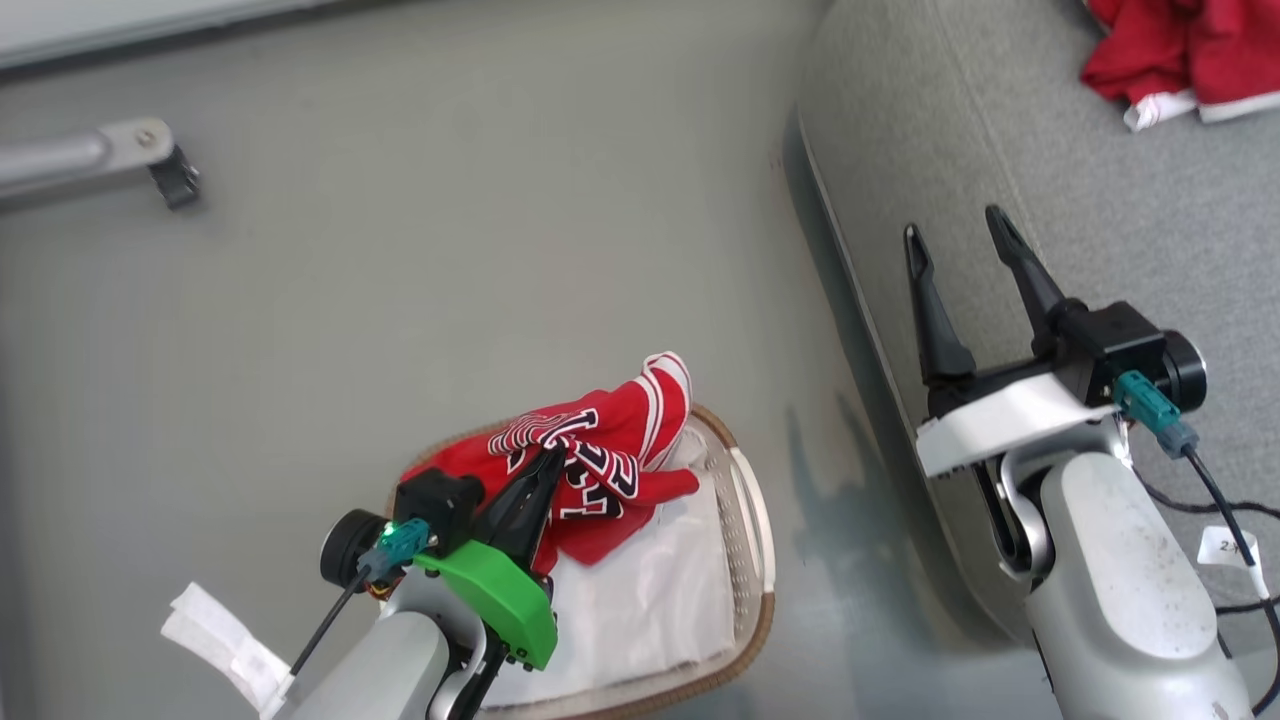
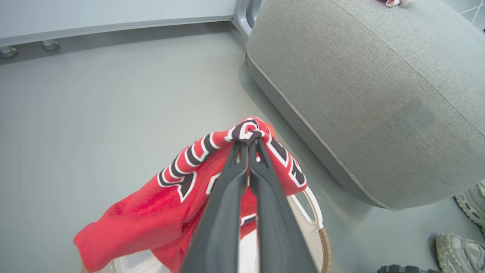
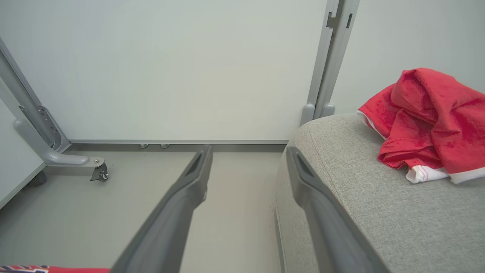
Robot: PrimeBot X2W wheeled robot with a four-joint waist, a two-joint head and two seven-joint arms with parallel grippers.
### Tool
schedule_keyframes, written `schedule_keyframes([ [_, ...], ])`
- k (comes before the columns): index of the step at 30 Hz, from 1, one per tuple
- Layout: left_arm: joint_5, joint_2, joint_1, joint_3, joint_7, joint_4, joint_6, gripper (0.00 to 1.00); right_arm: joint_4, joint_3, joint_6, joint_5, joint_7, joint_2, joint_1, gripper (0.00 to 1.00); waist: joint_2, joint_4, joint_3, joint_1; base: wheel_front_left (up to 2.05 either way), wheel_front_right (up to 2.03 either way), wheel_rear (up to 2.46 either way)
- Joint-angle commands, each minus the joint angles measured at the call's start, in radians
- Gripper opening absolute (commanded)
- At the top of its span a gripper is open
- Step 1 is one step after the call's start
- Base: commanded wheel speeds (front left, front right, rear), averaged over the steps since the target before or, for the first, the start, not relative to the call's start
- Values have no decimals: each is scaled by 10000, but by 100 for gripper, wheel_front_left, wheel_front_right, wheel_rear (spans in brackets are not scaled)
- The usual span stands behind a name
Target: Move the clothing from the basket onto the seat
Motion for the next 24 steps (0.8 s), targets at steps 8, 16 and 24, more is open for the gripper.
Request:
schedule_keyframes([
  [8, 811, -231, 839, 1613, -3, -1380, -4, 0, 256, -7, -14, 80, -47, -43, 930, 100, 0, 773, -2211, 1, 0, 0, 0],
  [16, 1411, -365, 767, 2630, -3, -2991, -4, 0, 403, 75, -14, 283, -47, -45, 1666, 100, 0, 827, -2975, 1, 0, 0, 0],
  [24, 1667, -487, 499, 3177, -3, -4243, -4, 0, 499, 372, -14, 338, -47, -37, 2196, 100, 0, 817, -3428, 1, 0, 0, 0],
])
